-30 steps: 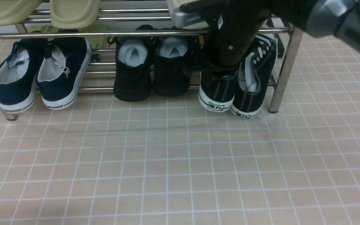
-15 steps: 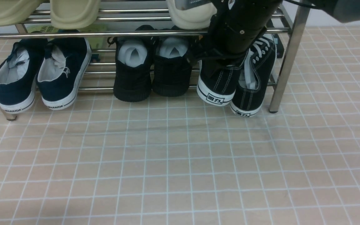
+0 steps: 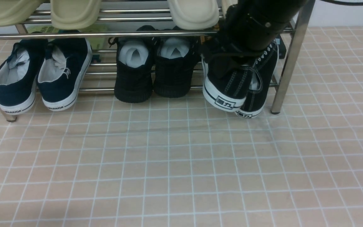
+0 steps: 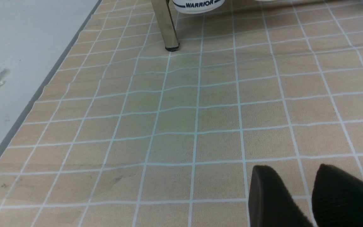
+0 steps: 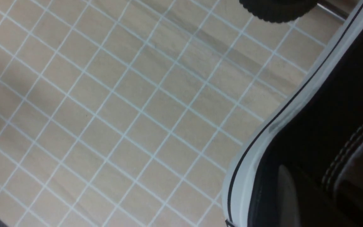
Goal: Take the shoes off the shelf from the light coffee tablecloth by hand.
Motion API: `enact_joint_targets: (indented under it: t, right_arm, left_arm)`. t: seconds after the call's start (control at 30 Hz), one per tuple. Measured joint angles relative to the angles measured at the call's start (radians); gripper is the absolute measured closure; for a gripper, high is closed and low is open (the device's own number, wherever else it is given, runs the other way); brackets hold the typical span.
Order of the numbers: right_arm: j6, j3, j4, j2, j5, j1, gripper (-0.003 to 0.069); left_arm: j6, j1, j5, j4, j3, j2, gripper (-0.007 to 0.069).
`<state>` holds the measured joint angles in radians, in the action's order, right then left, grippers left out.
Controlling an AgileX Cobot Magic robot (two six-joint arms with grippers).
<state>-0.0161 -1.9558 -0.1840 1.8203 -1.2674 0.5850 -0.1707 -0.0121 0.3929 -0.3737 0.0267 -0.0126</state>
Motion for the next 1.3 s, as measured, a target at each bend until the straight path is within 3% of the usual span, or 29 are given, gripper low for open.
enact_joint_targets:
  t: [0.5,0.8,1.13,1.3]
  right_arm:
    - [-0.174,0.320,-0.217,-0.257,0.002,-0.001,0.0638]
    - [-0.185,0.510,-0.283,-0.333,0.004,0.008,0.0638]
    - [-0.159,0.545,-0.260,-0.306,0.058,0.177,0.0638]
    - [-0.099,0.545,-0.177,-0.242,0.127,0.208,0.0636]
  left_arm:
    - [0.000,0.000,0.000,0.000,0.000,0.000,0.0386]
    - [0.000,0.000,0.000,0.000,0.000,0.000,0.0385]
    - [0.000,0.000,0.000,0.000,0.000,0.000,0.0384]
    - [0.000,0.000,0.000,0.000,0.000,0.000,0.0384]
